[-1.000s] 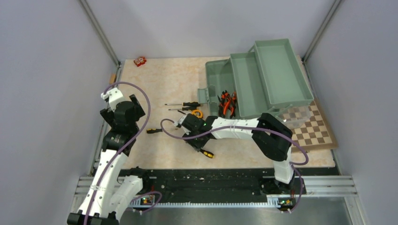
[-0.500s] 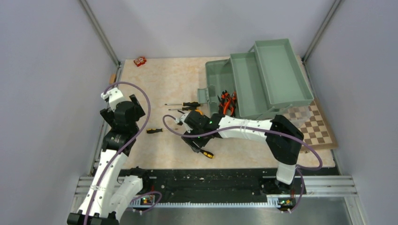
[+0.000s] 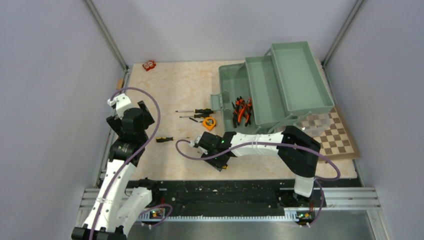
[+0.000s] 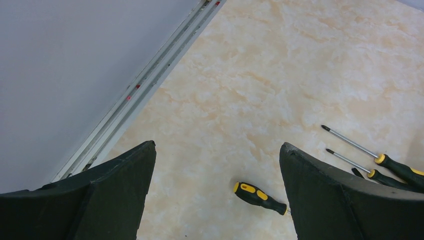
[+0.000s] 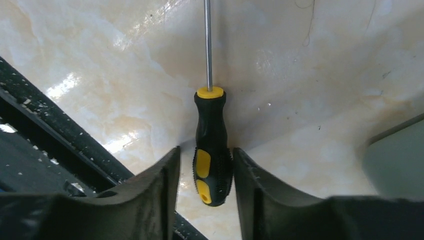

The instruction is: Pack the tool kit

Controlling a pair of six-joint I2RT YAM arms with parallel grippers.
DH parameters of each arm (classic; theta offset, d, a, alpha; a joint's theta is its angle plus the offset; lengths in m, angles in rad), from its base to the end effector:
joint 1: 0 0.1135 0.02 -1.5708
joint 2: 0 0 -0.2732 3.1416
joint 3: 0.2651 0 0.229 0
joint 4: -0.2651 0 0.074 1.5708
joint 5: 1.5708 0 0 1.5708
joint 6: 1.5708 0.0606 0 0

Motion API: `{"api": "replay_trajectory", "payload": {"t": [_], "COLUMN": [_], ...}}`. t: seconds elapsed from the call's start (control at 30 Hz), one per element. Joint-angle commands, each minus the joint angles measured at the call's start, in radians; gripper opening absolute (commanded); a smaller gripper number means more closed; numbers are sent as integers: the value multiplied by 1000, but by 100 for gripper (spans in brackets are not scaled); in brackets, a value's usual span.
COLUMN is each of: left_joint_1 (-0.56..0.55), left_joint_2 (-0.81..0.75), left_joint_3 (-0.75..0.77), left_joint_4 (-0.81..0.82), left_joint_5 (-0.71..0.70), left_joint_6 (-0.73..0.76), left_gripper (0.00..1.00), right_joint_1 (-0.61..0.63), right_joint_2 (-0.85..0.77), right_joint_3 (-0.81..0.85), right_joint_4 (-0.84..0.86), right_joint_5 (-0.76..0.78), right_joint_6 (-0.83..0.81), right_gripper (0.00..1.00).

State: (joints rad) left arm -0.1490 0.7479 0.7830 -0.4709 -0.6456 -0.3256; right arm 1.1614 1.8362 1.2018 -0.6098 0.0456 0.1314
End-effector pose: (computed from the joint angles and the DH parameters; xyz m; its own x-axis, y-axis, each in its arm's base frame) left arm 0.1532 0.0139 0.3154 -0.2609 -0.2192 -0.9402 -0.5322 0.8452 -0.0493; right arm 0.1412 0.3185 0.1670 -0.4931 -0.8075 -0.3237 -0.8533 0.5214 -0.0008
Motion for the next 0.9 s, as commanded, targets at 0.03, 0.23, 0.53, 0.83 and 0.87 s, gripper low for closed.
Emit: {"api": "replay_trajectory", "payload": {"t": [0.03, 0.23, 0.53, 0.83, 0.87], "left_joint_1": [6, 6, 21, 33, 33], "left_joint_2": [-21, -31, -71, -93, -93], "left_joint_3": [-1, -1, -7, -12, -12], "left_joint_4": [38, 39, 46, 54, 54], "left_joint_5": [-23, -31, -80, -66, -61], "left_joint_6": [11, 10, 8, -1, -2], "left_gripper": [97, 97, 98, 98, 98], "right_joint_1": [23, 24, -4, -192, -240], "right_joint_2": [32, -29, -190, -305, -317], "right_joint_3": [11, 46, 301, 490, 495], "right_joint_4": [31, 13, -126, -277, -291], "right_joint_5": [33, 3, 89, 396, 413], "right_joint_6": [-16, -20, -41, -6, 5], "right_gripper": [34, 0, 0, 0, 0]}}
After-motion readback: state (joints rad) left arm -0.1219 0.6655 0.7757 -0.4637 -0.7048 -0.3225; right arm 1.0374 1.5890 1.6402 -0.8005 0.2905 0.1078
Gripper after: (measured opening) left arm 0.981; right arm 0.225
